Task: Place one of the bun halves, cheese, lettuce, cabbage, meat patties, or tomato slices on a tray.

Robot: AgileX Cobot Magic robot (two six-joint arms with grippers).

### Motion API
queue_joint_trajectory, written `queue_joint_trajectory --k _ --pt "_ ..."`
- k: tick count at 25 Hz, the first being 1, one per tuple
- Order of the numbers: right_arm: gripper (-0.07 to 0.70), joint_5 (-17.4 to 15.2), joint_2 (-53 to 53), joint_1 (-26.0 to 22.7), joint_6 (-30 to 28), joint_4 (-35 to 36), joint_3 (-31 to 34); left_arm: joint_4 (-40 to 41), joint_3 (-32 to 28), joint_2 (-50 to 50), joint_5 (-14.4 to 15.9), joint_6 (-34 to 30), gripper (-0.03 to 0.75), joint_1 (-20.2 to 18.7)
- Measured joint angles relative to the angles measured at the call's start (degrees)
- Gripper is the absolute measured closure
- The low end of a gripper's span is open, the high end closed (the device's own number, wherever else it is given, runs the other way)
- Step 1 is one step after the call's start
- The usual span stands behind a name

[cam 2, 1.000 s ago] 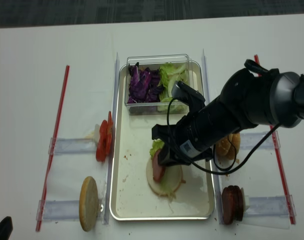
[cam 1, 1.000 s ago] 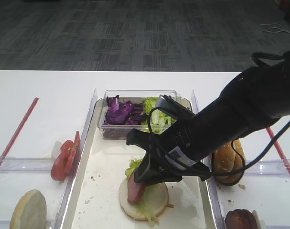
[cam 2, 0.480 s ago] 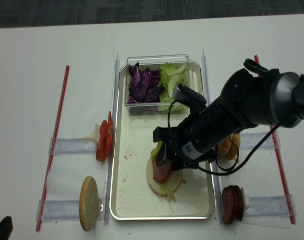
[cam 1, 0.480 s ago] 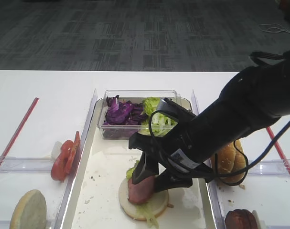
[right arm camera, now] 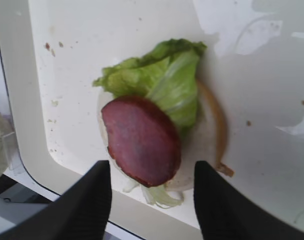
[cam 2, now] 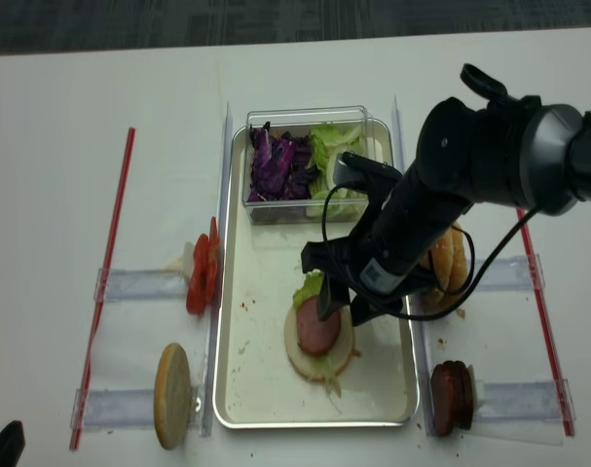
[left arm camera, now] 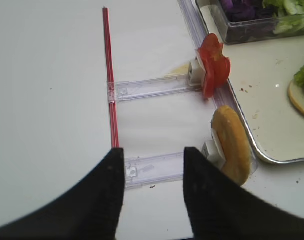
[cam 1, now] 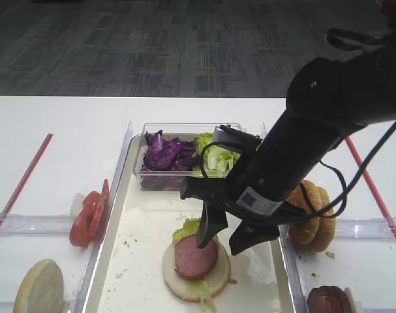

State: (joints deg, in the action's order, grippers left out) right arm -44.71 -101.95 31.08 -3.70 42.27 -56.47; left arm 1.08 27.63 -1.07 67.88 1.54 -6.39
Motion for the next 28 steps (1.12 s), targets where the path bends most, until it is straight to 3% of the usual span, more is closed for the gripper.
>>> queue_joint_trajectory --k 12,21,28 --pt "0.228 -11.6 0.0 0.0 14.8 -19.2 -12.9 0.0 0.0 0.0 0.0 0.0 0.445 0.0" --pt "0.228 -23.8 0.0 0.0 20.2 -30.4 -25.9 0.0 0.0 0.0 0.0 0.0 0.445 0.0" --pt "0.227 -25.4 -0.1 0.0 20.7 -32.3 -32.1 0.0 0.0 0.0 0.0 0.0 0.445 0.0"
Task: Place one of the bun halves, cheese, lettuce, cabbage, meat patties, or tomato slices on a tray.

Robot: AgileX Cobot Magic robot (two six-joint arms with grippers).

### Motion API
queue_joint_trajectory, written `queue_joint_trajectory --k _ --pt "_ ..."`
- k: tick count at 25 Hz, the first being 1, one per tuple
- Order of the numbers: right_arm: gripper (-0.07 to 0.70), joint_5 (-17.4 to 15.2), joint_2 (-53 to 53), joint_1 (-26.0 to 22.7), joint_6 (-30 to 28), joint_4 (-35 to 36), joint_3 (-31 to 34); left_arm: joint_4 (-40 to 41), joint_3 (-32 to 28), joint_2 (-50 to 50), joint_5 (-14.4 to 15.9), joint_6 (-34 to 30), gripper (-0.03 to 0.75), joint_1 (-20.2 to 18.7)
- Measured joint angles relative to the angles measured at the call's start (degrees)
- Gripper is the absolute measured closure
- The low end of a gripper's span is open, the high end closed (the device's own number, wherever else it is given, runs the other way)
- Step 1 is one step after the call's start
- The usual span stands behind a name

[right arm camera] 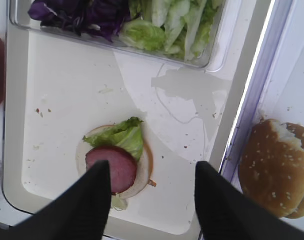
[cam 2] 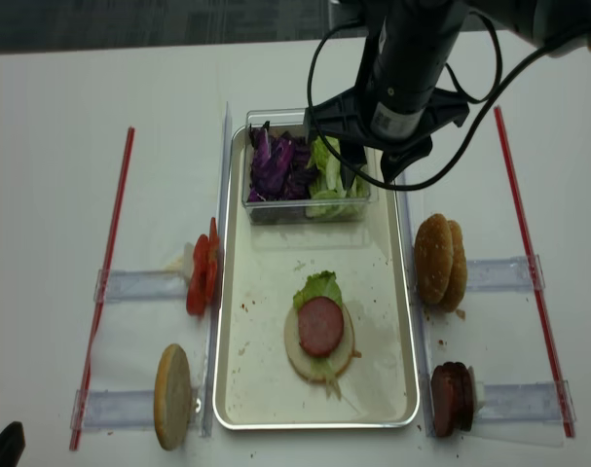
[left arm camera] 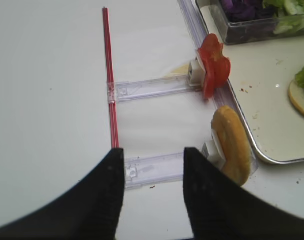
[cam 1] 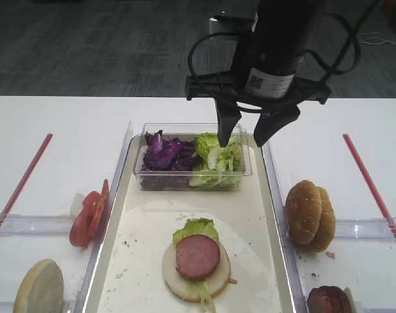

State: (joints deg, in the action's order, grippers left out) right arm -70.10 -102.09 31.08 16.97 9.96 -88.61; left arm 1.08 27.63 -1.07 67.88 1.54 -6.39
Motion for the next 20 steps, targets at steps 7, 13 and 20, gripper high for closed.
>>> queue_joint_trajectory --k 7,13,20 --pt "0.216 -0.2 0.0 -0.4 0.0 -0.5 -0.1 0.0 0.0 0.0 0.0 0.0 0.445 0.0" --pt "0.216 -0.4 0.0 -5.6 -3.1 0.4 -0.1 0.0 0.0 0.0 0.0 0.0 0.445 0.0" --pt "0.215 -0.4 1.9 -14.6 -6.8 -2.5 -0.1 0.0 0.0 0.0 0.0 0.0 0.445 0.0"
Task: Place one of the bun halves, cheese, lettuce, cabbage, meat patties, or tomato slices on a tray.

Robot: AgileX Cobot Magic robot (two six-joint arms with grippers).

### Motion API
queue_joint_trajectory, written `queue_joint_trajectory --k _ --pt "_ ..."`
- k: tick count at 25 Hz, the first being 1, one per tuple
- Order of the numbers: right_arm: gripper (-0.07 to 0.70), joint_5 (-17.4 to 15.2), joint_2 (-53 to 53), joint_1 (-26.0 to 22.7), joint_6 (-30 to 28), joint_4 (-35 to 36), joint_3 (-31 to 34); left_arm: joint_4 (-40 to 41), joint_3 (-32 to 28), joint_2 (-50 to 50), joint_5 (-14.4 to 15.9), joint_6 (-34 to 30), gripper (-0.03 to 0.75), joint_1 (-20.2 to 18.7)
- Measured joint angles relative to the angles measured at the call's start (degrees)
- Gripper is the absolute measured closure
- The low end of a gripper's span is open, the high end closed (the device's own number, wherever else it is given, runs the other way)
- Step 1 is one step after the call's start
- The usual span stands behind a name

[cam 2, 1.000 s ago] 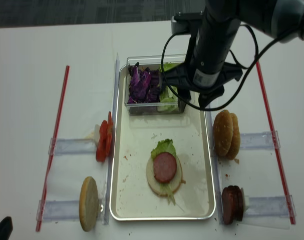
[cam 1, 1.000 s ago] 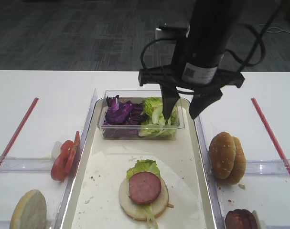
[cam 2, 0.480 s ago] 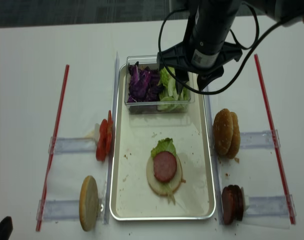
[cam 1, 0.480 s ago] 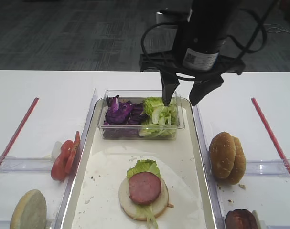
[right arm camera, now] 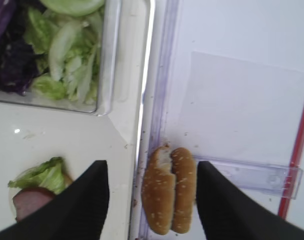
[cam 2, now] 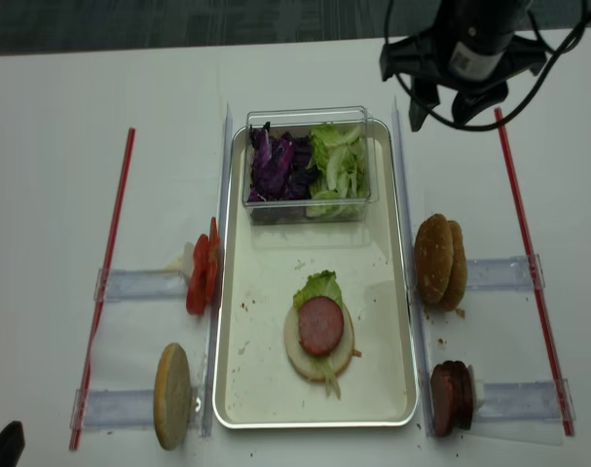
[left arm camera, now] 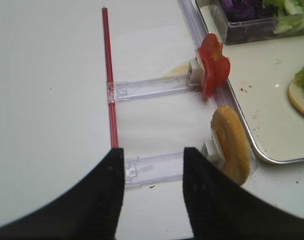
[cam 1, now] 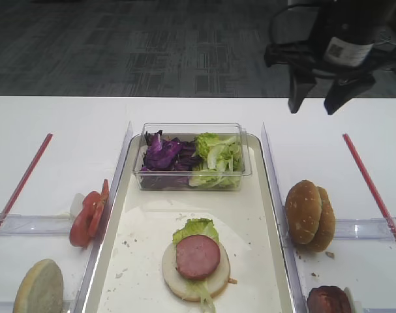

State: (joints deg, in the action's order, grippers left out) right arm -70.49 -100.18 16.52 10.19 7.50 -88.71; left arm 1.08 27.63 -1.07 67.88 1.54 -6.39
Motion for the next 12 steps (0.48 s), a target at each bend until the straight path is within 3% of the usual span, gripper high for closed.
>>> queue_joint_trajectory --k 6,12 --pt "0.215 -0.2 0.9 -6.2 -2.8 -2.9 0.0 0.0 0.0 0.0 0.0 0.0 0.445 0.0" --pt "0.215 -0.3 2.3 -9.2 -4.1 -5.4 0.0 0.0 0.0 0.0 0.0 0.0 0.445 0.0"
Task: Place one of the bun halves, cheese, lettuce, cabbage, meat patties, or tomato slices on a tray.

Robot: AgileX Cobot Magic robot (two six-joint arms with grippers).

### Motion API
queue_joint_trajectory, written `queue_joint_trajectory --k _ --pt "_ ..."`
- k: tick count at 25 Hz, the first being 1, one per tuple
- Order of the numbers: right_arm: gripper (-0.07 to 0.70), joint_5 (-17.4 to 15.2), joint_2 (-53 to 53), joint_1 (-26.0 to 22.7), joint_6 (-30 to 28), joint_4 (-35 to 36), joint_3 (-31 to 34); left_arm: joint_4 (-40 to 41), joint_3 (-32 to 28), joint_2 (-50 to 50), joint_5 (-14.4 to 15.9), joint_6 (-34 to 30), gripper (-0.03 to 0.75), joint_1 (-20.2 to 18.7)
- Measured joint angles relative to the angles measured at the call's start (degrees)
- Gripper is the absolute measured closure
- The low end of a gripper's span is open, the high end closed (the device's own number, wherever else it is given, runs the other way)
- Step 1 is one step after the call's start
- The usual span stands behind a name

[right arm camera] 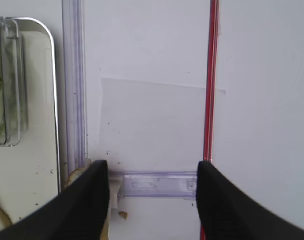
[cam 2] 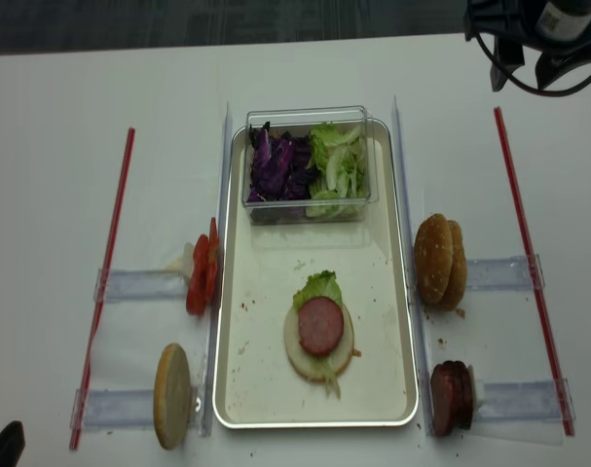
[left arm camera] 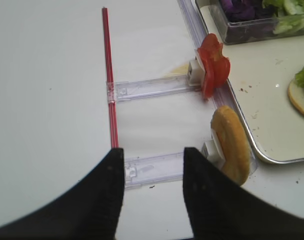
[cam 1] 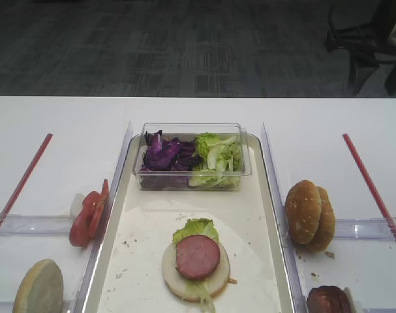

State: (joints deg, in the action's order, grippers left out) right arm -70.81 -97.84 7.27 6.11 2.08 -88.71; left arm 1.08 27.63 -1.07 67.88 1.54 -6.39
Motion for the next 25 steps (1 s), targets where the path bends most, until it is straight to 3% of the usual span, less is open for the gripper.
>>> queue_joint_trajectory --k 6,17,25 --pt "0.215 -0.1 2.4 -0.3 -1.1 0.2 1.3 0.0 0.0 0.0 0.0 0.0 0.445 0.0" --pt "0.215 -0.2 21.2 -0.3 -1.7 1.3 20.2 0.0 0.0 0.0 0.0 0.0 0.445 0.0" --pt "0.215 -0.5 38.7 -0.3 -2.0 1.4 29.2 0.0 0.0 0.0 0.0 0.0 0.445 0.0"
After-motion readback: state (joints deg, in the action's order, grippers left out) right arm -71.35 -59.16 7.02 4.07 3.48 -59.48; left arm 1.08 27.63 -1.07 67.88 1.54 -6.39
